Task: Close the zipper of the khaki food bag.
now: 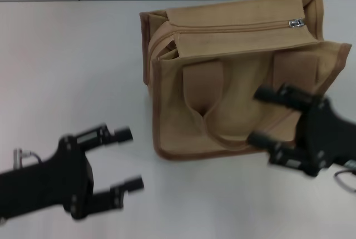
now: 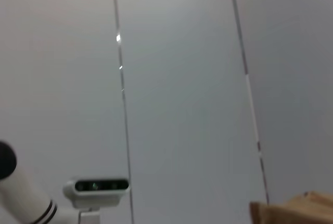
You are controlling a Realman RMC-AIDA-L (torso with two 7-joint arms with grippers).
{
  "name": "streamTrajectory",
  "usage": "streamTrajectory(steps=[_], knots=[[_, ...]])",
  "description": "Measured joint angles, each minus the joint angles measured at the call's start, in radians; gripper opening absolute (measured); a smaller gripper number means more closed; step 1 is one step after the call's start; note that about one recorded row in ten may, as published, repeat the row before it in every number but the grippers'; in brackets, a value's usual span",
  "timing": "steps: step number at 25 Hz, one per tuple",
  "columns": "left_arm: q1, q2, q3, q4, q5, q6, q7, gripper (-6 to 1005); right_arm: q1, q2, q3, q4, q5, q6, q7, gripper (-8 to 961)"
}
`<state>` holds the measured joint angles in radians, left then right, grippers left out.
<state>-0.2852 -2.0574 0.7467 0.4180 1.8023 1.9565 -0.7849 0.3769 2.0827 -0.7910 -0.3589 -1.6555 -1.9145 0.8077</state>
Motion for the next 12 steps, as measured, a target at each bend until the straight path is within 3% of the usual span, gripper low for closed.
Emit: streamTrajectory(steps=[5,12], knots=[[0.013,-0.004,0.032,0.008,0.072,-0.011,0.054,757,0.032,0.001,-0.12,0.034,-0.059,0.08,-0.024,726],[-0.012,-0.009,0.033,0.0,0.141,-0.041,0.048,756,0.042,0.004,-0.177,0.064,-0.062,0.136,-0.033,726]])
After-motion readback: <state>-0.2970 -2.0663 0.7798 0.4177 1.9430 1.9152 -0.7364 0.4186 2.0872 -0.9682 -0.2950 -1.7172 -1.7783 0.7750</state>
